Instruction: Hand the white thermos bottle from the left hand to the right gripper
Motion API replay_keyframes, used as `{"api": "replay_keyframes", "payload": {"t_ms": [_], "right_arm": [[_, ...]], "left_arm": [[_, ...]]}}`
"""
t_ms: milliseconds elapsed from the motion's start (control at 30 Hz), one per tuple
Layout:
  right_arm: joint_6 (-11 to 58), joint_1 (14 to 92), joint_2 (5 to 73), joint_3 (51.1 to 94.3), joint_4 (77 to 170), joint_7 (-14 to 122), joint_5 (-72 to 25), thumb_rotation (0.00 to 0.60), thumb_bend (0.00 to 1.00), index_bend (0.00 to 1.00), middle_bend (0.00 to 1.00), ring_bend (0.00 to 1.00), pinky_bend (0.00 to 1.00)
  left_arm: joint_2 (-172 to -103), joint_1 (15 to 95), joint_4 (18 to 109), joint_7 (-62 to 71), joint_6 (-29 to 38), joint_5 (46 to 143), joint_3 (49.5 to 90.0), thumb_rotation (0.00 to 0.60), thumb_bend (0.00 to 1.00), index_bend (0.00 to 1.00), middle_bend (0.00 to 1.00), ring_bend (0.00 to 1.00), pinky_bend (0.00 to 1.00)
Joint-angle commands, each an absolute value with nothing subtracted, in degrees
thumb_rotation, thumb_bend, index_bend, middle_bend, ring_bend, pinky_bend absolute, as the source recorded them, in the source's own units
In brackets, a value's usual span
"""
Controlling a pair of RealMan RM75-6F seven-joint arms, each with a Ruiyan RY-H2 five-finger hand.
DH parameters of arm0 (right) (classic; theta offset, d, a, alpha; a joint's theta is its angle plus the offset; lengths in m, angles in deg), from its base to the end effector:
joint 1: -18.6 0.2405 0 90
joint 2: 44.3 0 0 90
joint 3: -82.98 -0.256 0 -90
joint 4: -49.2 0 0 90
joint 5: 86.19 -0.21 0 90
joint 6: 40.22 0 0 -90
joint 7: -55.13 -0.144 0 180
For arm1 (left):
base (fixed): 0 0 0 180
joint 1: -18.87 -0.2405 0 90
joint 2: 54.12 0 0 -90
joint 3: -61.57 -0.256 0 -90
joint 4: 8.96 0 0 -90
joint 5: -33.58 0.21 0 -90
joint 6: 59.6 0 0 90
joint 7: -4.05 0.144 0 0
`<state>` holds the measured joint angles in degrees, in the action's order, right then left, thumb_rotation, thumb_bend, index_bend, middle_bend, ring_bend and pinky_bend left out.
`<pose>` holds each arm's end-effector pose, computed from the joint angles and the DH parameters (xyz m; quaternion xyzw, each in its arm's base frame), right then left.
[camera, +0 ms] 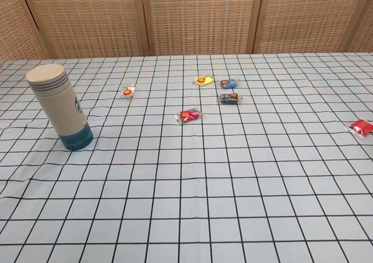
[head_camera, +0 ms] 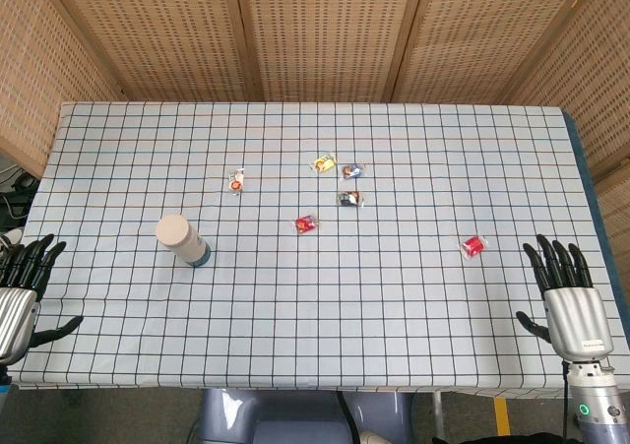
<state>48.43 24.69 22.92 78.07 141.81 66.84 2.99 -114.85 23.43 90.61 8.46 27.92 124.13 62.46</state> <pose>-0.2876 -0.1933 0.1521 0.6172 -0.2969 0.3909 0.6149 -0.2812 0.1700 0.1636 -0.6178 -0.3654 -0.4021 0.5684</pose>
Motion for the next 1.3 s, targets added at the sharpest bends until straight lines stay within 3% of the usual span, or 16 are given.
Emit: {"api": "replay_keyframes", "payload": {"t_ms": [33, 167, 400, 633, 733, 800, 1100, 1300], "right_arm": [[48.49, 24.68, 23.02, 77.98, 141.69, 66.84, 2.92, 0.600, 0.00, 0.00, 0.00, 0.00, 0.00], [48.70, 24.63, 23.01, 77.73, 141.55, 66.21, 2.74, 0.600, 0.00, 0.00, 0.00, 0.00, 0.00], [47.92, 24.97, 23.22, 77.26, 140.82, 66.11, 1.76, 0.600, 0.00, 0.00, 0.00, 0.00, 0.00], [47.35, 25.28, 23.65, 76.55, 140.41, 66.87, 0.35, 0.600, 0.00, 0.00, 0.00, 0.00, 0.00], [46.59, 25.45, 23.95, 76.09, 139.78, 67.28, -1.15, 0.600, 0.00, 0.00, 0.00, 0.00, 0.00], [46.23, 25.54, 24.07, 75.90, 139.46, 67.30, -1.81, 0.600, 0.00, 0.00, 0.00, 0.00, 0.00], [45.47, 25.71, 24.40, 75.44, 138.68, 67.26, -3.46, 0.600, 0.00, 0.00, 0.00, 0.00, 0.00], [45.51, 25.71, 24.59, 75.06, 138.46, 67.38, -4.27, 0.600, 0.00, 0.00, 0.00, 0.00, 0.00]], "left_arm": [[-114.91, 23.45, 90.57, 8.55, 27.84, 123.99, 62.50, 0.600, 0.00, 0.00, 0.00, 0.00, 0.00], [-114.96, 24.29, 90.81, 8.24, 27.06, 124.04, 63.01, 0.600, 0.00, 0.00, 0.00, 0.00, 0.00], [-114.52, 31.87, 93.03, 12.23, 19.67, 122.42, 67.96, 0.600, 0.00, 0.00, 0.00, 0.00, 0.00], [-112.93, 42.92, 95.34, 17.34, 3.49, 113.86, 72.87, 0.600, 0.00, 0.00, 0.00, 0.00, 0.00], [-113.60, 50.40, 92.92, 17.83, -9.71, 106.65, 74.05, 0.600, 0.00, 0.00, 0.00, 0.00, 0.00], [-114.47, 52.93, 91.20, 18.54, -12.87, 103.80, 74.38, 0.600, 0.00, 0.00, 0.00, 0.00, 0.00], [-119.66, 57.71, 84.62, 15.69, -16.67, 100.24, 74.40, 0.600, 0.00, 0.00, 0.00, 0.01, 0.12], [-120.15, 59.18, 82.47, 14.66, -17.62, 100.63, 73.45, 0.600, 0.00, 0.17, 0.18, 0.18, 0.31]]}}
